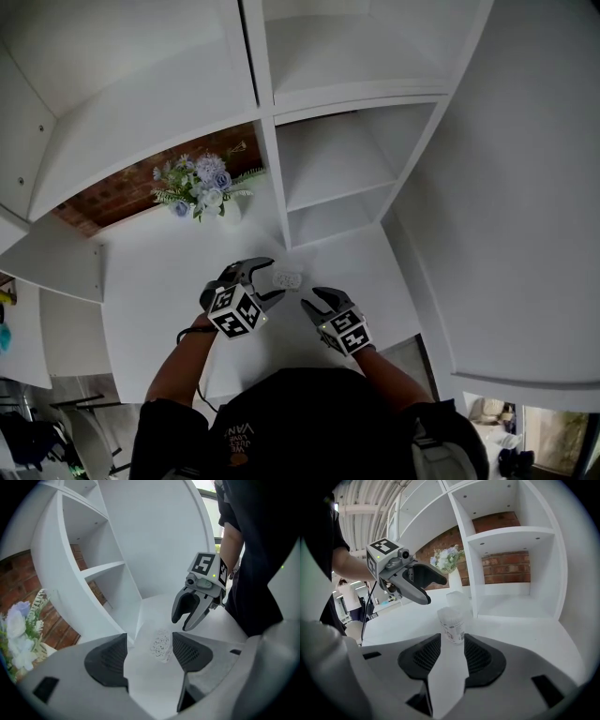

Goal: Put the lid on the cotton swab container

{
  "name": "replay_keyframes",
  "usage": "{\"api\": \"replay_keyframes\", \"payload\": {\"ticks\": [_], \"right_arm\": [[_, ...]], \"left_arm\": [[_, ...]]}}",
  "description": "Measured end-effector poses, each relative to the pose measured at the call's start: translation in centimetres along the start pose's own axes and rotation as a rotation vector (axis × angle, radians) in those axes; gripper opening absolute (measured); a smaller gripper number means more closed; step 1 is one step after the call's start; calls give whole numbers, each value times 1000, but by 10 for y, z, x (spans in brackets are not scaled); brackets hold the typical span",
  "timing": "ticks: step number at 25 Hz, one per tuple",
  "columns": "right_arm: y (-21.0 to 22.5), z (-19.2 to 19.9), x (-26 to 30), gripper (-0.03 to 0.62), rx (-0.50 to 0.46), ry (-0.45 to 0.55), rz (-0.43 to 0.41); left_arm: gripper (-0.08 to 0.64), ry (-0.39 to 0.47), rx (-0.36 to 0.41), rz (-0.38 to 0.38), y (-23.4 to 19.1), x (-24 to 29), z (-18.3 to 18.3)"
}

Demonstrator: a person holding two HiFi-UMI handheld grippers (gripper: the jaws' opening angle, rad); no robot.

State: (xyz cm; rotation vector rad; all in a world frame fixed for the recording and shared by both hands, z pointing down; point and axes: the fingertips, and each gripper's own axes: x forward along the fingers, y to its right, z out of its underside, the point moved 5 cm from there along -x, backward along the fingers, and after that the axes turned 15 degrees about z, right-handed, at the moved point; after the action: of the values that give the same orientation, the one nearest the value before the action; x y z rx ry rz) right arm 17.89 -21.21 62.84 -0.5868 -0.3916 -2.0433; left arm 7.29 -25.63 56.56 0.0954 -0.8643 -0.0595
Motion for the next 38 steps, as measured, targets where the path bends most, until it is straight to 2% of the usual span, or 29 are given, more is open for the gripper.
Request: {"api": "replay_keyframes", "payload": {"ticks": [7, 14, 31, 38], "right_arm": [[-3, 1, 14, 132, -31, -17, -36], [-3, -4, 23, 132, -41, -18, -59], [6, -6, 29, 107, -8, -26, -62], [13, -10, 23, 106, 21, -7, -44]], "left_arm": [[296, -157, 87, 63, -5, 15, 10], [298, -229, 131, 100, -5, 29, 10], [298, -291, 172, 137, 14, 27, 13], [298, -292, 145, 141, 27, 19, 12]]}}
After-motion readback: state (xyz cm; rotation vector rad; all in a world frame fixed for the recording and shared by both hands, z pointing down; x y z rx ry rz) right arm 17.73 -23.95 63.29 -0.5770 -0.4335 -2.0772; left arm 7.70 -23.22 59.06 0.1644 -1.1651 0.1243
